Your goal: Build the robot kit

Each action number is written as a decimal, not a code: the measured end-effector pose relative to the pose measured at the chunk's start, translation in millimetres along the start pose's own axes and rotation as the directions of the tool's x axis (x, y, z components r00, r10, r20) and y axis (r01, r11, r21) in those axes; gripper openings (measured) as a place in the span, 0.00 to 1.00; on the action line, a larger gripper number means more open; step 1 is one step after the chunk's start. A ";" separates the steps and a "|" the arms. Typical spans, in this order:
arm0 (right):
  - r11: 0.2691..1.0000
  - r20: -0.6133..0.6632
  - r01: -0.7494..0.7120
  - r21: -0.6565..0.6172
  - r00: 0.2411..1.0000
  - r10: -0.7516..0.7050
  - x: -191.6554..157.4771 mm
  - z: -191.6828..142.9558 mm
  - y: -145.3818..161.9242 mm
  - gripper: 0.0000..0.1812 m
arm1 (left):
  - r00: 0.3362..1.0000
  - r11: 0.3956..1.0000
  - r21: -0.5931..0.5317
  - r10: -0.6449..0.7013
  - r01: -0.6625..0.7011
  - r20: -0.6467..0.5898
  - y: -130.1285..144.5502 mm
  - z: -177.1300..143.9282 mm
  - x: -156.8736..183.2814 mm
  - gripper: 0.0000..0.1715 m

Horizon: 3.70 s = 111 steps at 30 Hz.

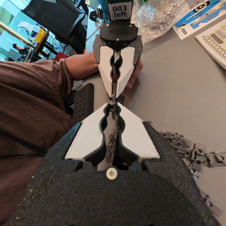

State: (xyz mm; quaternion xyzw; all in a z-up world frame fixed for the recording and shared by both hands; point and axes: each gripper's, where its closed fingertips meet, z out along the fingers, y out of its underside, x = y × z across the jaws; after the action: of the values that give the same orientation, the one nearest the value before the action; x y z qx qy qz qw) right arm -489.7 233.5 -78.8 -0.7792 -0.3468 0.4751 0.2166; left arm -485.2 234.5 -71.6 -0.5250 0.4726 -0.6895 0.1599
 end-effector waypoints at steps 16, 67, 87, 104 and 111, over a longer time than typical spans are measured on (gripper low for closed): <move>0.996 -0.075 0.070 0.056 0.995 -0.065 10.0 -0.6 1.4 0.05 | 0.999 1.000 0.013 -0.028 0.028 0.032 -1.4 1.9 -5.8 0.06; 0.940 0.232 -0.145 0.310 0.970 0.073 -10.4 -10.5 -19.7 0.03 | 0.967 0.946 0.234 -0.187 0.226 -0.174 -31.6 -8.4 9.2 0.00; 0.969 -0.121 0.213 0.126 0.973 -0.198 -1.2 -8.4 -9.0 0.04 | 0.992 0.995 0.008 0.099 -0.100 0.074 -3.5 7.9 1.6 0.05; 0.971 0.161 -0.101 0.215 0.985 0.066 1.0 -11.9 -2.6 0.04 | 0.982 0.989 0.061 0.129 -0.138 0.137 -2.8 15.0 -0.6 0.03; 0.947 0.126 -0.029 0.319 0.992 -0.012 -0.4 -18.9 -18.5 0.05 | 0.982 0.977 0.155 0.122 -0.144 0.144 -18.1 11.2 0.4 0.04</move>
State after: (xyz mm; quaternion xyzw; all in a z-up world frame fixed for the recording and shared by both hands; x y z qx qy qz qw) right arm -479.1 245.3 -57.6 -0.7035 -0.2748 0.5743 0.3158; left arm -470.5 237.9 -56.5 -0.5221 0.4363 -0.6773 0.2798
